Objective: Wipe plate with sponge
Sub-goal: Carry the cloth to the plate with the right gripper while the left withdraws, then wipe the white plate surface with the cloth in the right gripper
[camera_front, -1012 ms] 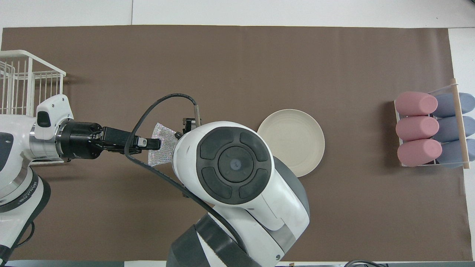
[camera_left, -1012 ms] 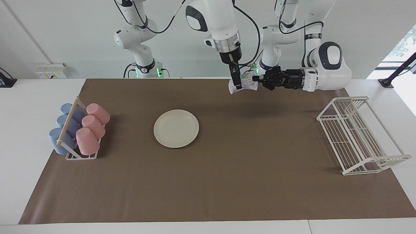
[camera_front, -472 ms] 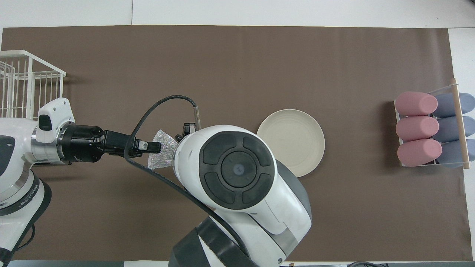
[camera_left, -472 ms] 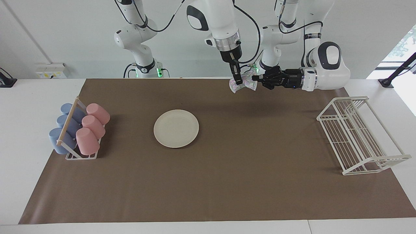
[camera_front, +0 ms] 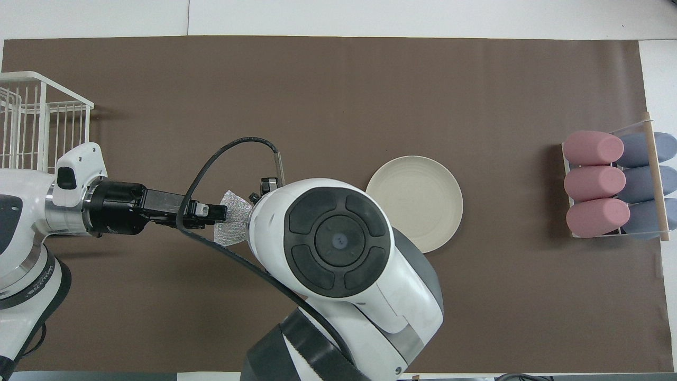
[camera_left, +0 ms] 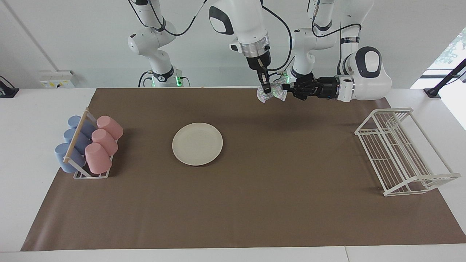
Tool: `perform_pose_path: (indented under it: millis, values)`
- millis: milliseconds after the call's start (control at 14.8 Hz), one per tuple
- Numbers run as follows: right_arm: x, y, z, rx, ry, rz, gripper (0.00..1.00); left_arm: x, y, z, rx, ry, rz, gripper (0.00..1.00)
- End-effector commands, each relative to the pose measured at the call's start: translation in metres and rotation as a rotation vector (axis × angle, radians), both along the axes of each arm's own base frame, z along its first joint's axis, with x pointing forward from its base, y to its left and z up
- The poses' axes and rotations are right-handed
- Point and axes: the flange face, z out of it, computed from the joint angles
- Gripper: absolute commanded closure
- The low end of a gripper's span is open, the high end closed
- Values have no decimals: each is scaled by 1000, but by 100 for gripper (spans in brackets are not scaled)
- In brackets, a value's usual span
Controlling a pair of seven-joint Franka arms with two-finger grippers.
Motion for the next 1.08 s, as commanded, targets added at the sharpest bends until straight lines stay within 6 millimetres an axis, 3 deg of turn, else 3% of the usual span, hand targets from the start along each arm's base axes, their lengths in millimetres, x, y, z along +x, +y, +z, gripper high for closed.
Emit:
perform_pose_path:
  millis: [0, 67, 202, 405, 540, 742, 877, 1012]
  values:
    - [1, -19, -3, -12, -6, 38, 100, -7, 4, 5, 16, -23, -1, 0]
    - [6, -26, -10, -20, -15, 61, 100, -7, 4, 5, 16, -21, -1, 0]
    - [20, -63, -37, -50, -51, 152, 100, -7, 6, 4, 26, -19, 2, 0]
    - [35, -106, -106, -82, -97, 223, 100, -5, 12, -3, 105, -30, -17, 0]
    - [39, -132, -160, -102, -138, 262, 100, 2, 29, -4, 197, -52, 11, 0]
    - [48, -197, -203, -148, -176, 345, 100, 13, 52, -7, 374, -90, 41, 0]
    - [47, -212, -222, -161, -148, 355, 100, 26, 62, 7, 521, -128, 66, 0]
    - [42, -214, -244, -169, -102, 358, 100, 34, 72, 25, 642, -159, 53, 0]
